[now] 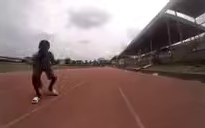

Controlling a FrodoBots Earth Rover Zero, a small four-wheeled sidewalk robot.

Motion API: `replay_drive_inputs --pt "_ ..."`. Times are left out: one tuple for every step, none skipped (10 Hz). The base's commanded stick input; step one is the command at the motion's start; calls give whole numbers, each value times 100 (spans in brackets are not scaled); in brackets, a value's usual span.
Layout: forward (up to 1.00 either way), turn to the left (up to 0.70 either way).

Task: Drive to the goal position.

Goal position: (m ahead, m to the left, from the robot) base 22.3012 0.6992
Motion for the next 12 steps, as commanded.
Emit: replay_drive_inputs --pt "70 0" --pt "70 0" --pt "70 0" --pt "70 0" --pt "70 0" --pt "70 0" --pt "70 0" --pt "70 0" --pt "70 0" --pt "70 0" --pt "70 0" --pt "70 0"
